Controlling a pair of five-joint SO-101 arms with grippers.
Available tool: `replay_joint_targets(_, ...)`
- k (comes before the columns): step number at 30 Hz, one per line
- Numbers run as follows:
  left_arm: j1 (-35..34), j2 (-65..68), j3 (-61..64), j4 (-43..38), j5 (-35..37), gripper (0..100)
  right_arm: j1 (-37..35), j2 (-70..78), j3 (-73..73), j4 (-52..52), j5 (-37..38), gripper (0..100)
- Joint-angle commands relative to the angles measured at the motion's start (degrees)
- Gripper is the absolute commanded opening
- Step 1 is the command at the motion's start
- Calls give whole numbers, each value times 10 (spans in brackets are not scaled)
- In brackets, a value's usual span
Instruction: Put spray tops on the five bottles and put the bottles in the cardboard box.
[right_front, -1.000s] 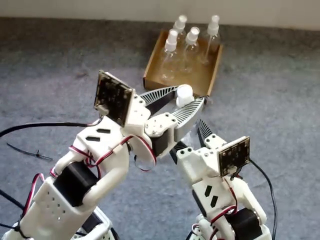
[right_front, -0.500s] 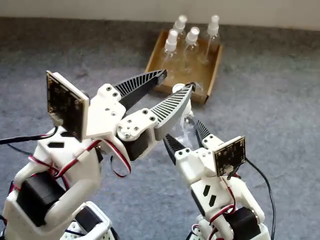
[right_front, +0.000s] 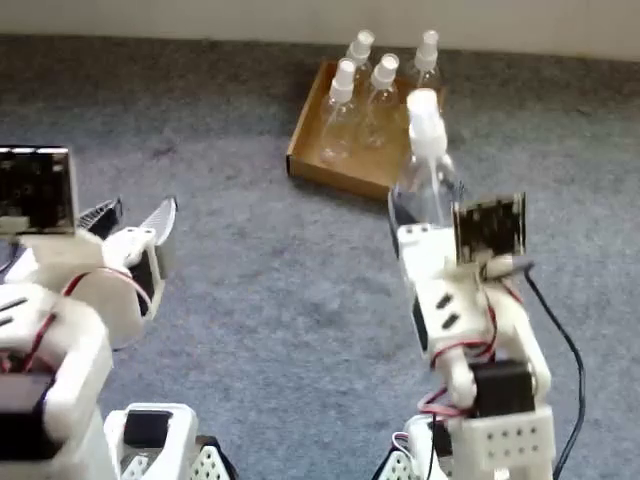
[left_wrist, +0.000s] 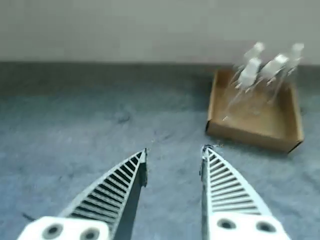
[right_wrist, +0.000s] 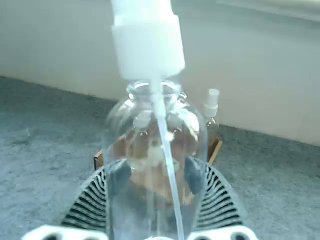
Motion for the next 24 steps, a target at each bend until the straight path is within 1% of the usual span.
replay_joint_targets(1,-92,-1,165,-15,-48,175,5,132,-120,-57,5,5)
replay_joint_targets(4,-113,-1,302,-102,-52,175,3,228,-131,-181,8,9)
replay_joint_targets(6,-114,-1,387,-162,-52,175,2,284,-128,-279,9,10)
replay_joint_targets(8,-114,-1,459,-212,-52,175,5,330,-124,-356,9,7)
replay_joint_targets(11,-114,-1,550,-286,-51,174,6,393,-117,-462,4,5)
replay_joint_targets(14,-116,-1,604,-349,-51,172,5,445,-84,-586,4,5)
replay_joint_targets(17,-128,-1,618,-362,-52,172,6,506,-34,-746,-2,5)
replay_joint_targets(19,-129,-1,623,-362,-52,172,6,558,-7,-832,-33,5)
replay_joint_targets(21,-128,-1,626,-363,-53,172,16,608,5,-858,-57,5)
replay_joint_targets(24,-125,-1,629,-363,-53,172,36,662,-30,-844,-95,5)
